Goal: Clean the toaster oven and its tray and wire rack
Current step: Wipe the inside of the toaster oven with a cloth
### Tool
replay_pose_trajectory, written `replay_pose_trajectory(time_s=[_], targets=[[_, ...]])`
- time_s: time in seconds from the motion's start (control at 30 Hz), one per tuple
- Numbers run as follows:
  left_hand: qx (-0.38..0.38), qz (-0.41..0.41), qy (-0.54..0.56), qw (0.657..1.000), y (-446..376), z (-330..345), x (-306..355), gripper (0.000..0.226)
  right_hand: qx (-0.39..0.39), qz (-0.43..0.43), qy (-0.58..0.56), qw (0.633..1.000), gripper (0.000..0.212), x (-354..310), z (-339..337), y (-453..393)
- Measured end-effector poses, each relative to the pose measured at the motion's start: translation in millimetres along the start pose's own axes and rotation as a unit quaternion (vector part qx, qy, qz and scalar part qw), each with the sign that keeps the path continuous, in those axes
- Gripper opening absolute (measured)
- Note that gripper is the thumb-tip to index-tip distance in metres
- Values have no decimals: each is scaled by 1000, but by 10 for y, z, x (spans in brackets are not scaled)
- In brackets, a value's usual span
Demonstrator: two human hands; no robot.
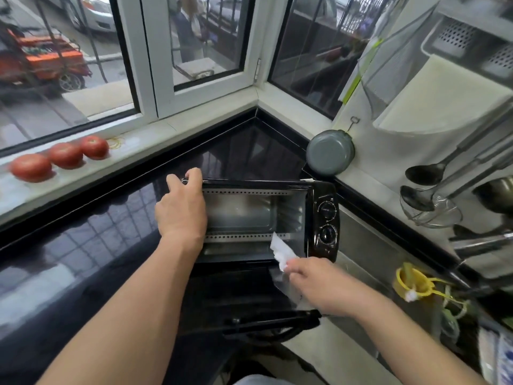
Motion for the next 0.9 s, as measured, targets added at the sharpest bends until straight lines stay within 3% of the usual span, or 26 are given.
replay_pose_trajectory(time_s=[0.1,0.3,0.5,0.6,0.7,0.9], targets=[[-11,8,2,1000,-36,-12,-11,45,89,-63,-35,993,38,-63,328,104],[-28,24,24,999,-12,-109,-43,33,124,-107,-81,983,77,25,476,10],[-89,6,58,994,89,-184,-81,23,110,-37,2,993,62,234,745,-233],[-103,-27,90,990,141,-182,-138,47,122,9,38,992,70,229,746,-336],[-87,-40,104,990,257,-223,-97,47,105,32,73,991,75,124,793,-434],[-84,-105,100,986,367,-323,-42,51,49,-21,64,997,70,-419,777,-620]])
Point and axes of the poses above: each hand's wrist, its own y-axis away from the middle knuckle, its own z-axis out of the palm, x = y × z, the point moved 5 cm from there along -y, towards the middle knuckle, and after that the axes turned 13 degrees about z, right-handed, at the moved point
